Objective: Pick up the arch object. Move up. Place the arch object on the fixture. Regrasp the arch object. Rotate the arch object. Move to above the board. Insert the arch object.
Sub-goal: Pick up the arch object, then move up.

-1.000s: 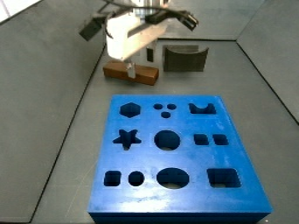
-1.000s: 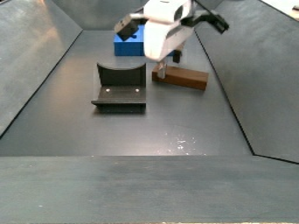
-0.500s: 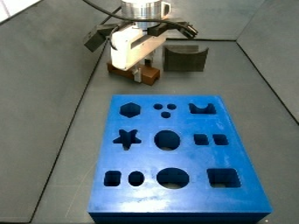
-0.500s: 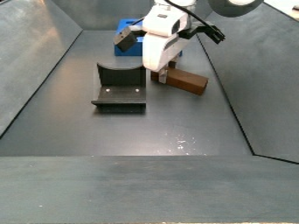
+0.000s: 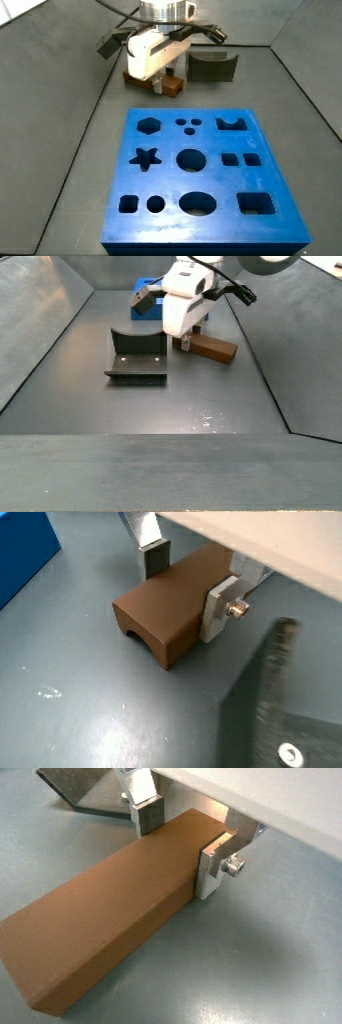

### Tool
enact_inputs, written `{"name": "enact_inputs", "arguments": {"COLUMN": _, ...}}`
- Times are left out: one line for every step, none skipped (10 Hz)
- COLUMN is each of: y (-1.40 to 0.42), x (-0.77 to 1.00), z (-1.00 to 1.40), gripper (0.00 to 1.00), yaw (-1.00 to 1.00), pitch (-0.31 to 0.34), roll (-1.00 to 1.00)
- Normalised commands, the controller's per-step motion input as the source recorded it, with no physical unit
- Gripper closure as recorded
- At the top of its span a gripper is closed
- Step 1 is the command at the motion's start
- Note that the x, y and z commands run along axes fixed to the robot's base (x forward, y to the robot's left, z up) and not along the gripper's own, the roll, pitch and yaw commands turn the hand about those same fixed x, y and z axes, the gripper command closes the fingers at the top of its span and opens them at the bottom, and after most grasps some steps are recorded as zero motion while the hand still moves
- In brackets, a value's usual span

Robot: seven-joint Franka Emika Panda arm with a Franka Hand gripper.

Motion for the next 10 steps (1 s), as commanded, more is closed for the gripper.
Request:
{"name": "enact_inputs", "arguments": {"y": 0.00, "x": 0.00, "z": 0.00, "gripper": 1.00, "yaw": 0.00, "pitch": 0.000, "roll": 0.00}}
{"name": "enact_inputs", "arguments": {"y": 0.00, "x": 0.00, "z": 0.00, "gripper": 1.00, "yaw": 0.00, "pitch": 0.000, "roll": 0.00}}
{"name": "enact_inputs", "arguments": {"y": 0.00, "x": 0.00, "z": 0.00, "gripper": 1.00, "yaw": 0.00, "pitch": 0.000, "roll": 0.00}}
{"name": "enact_inputs", "arguments": {"y": 0.00, "x": 0.00, "z": 0.00, "gripper": 1.00, "yaw": 0.00, "pitch": 0.000, "roll": 0.00}}
{"name": "enact_inputs", "arguments": {"y": 0.00, "x": 0.00, "z": 0.00, "gripper": 1.00, "yaw": 0.00, "pitch": 0.000, "roll": 0.00}}
{"name": "enact_inputs", "arguments": {"y": 0.00, "x": 0.00, "z": 0.00, "gripper": 1.00, "yaw": 0.00, "pitch": 0.000, "roll": 0.00}}
{"name": "enact_inputs", "arguments": {"y": 0.00, "x": 0.00, "z": 0.00, "gripper": 1.00, "yaw": 0.00, "pitch": 0.000, "roll": 0.00}}
{"name": "enact_inputs", "arguments": {"y": 0.00, "x": 0.00, "z": 0.83, "gripper": 1.00, "yaw": 0.00, "pitch": 0.000, "roll": 0.00}}
{"name": "enact_inputs", "arguments": {"y": -0.04, "x": -0.03, "z": 0.79, "gripper": 1.00, "yaw": 0.03, "pitch": 0.023, "roll": -0.01}}
{"name": "enact_inputs", "arguments": {"y": -0.03, "x": -0.04, "z": 0.72, "gripper": 1.00, "yaw": 0.03, "pitch": 0.041, "roll": -0.01}}
